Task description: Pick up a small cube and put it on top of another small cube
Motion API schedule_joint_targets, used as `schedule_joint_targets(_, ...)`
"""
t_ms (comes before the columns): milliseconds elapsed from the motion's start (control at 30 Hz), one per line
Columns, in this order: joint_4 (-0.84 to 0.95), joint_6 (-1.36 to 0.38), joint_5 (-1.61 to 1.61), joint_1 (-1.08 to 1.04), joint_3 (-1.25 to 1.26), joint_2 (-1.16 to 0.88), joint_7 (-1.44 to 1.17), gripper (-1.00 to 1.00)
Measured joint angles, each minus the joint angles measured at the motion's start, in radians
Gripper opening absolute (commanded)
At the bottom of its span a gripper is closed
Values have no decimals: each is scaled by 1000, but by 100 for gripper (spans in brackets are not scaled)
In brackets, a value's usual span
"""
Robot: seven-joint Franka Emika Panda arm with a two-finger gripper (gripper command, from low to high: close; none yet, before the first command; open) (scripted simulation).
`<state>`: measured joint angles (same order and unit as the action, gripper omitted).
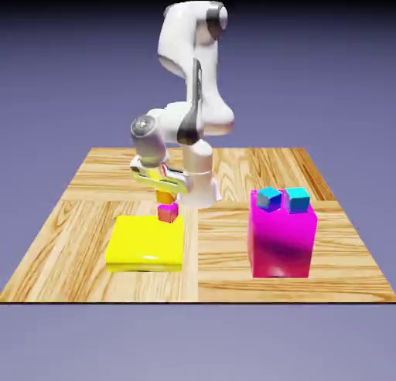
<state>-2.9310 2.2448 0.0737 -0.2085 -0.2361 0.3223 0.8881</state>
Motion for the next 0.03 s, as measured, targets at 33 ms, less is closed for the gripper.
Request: schedule_joint_targets(33,0,0,0,0,0,0,0,100)
